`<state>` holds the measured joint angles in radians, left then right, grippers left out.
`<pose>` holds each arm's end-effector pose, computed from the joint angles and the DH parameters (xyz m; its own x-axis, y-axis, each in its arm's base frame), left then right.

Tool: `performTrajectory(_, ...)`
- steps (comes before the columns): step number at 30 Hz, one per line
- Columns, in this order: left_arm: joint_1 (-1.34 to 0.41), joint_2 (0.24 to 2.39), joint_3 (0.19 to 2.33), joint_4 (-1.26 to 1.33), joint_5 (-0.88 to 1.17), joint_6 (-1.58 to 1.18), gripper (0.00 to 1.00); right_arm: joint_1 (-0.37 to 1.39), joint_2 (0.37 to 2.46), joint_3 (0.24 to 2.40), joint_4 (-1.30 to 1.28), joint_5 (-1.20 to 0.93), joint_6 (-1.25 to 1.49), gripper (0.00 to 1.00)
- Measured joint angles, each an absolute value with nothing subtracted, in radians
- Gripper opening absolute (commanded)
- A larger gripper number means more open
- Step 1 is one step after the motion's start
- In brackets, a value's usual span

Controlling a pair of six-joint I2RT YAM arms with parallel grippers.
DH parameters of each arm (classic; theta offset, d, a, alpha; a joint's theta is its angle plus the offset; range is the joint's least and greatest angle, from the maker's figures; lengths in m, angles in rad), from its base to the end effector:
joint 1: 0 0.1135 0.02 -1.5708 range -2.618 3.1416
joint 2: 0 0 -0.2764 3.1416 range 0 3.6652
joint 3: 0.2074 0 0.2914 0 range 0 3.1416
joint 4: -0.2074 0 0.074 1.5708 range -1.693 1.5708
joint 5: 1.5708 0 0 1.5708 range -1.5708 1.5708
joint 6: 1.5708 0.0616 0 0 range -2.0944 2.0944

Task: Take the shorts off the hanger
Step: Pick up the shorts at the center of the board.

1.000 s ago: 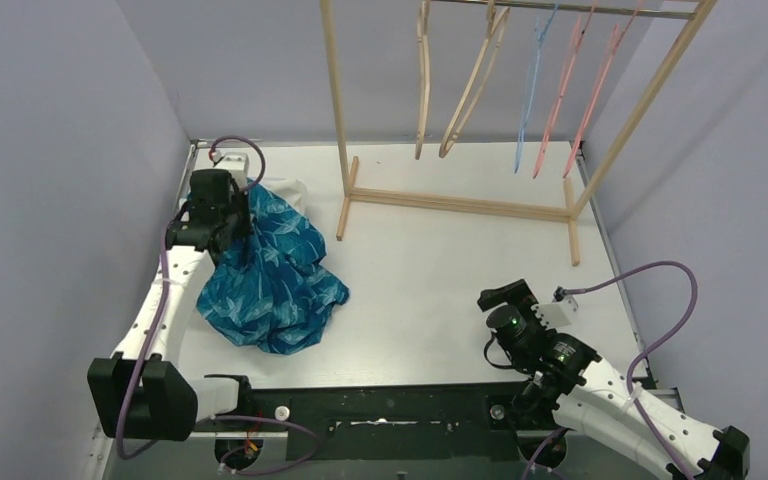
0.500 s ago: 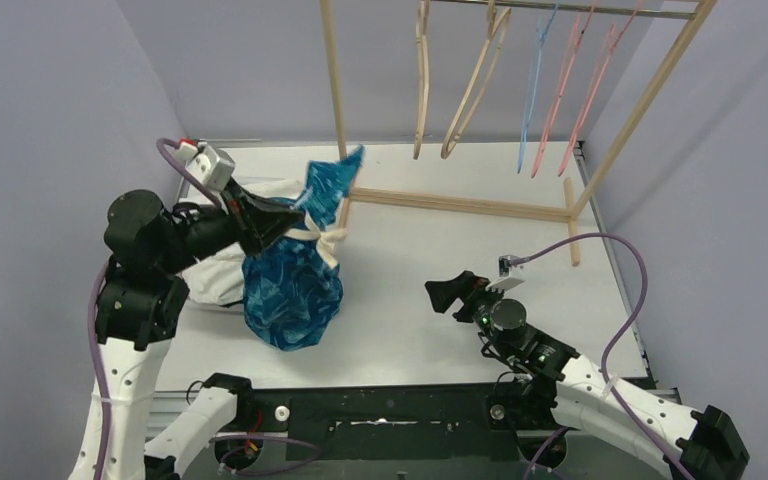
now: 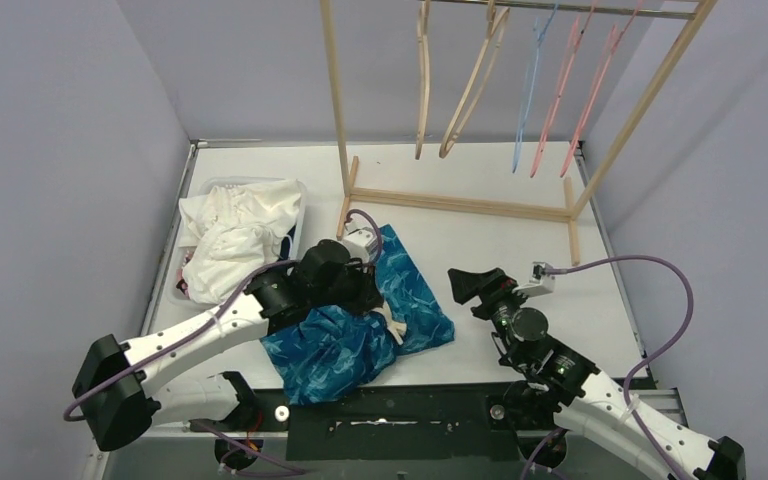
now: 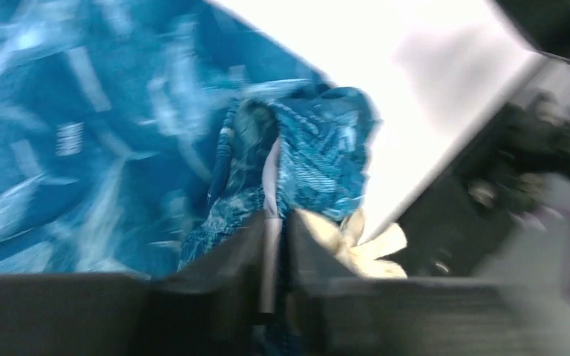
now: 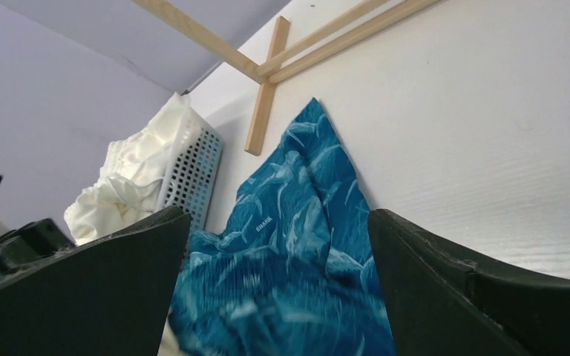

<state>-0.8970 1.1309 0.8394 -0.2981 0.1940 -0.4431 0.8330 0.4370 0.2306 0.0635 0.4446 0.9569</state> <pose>0.1807 -0.2453 0.2644 -0.6851 0.1837 -0.7049 0.6343 0.6263 -0.4532 0.1469 0.1222 0.2123 -0.3672 0.6932 -0.6202 -0.1415 0.6174 0.7738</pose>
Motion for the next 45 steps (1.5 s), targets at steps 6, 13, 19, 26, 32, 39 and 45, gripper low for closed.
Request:
performTrajectory(6,-0.881,1.22,0.743,-0.281,-0.155,-0.496,0.89,0.833,0.43,0.231,-0.078,0.465,1.026,0.95)
performTrajectory(13,-0.882,1.271,0.692,-0.285,-0.374,-0.566,0.9,0.833,0.449,0.231,-0.111,0.468,1.069,0.95)
performTrajectory(19,-0.882,1.387,0.683,-0.234,-0.367,-0.606,0.9,0.833,0.497,0.231,-0.111,0.465,1.079,0.95)
performTrajectory(26,-0.884,1.531,0.691,-0.13,-0.361,-0.632,0.67,0.833,0.505,0.232,-0.127,0.464,1.087,0.95)
performTrajectory(32,-0.902,1.616,0.723,0.026,-0.319,-0.627,0.0,0.833,0.501,0.247,-0.178,0.469,1.092,0.96)
performTrajectory(39,-0.952,1.513,0.76,-0.188,-0.335,-0.611,0.0,0.833,0.473,0.258,-0.228,0.497,1.102,0.96)
performTrajectory(45,-0.727,1.174,0.969,-0.431,-0.336,-0.466,0.0,0.833,0.459,0.258,-0.261,0.523,1.116,0.96)
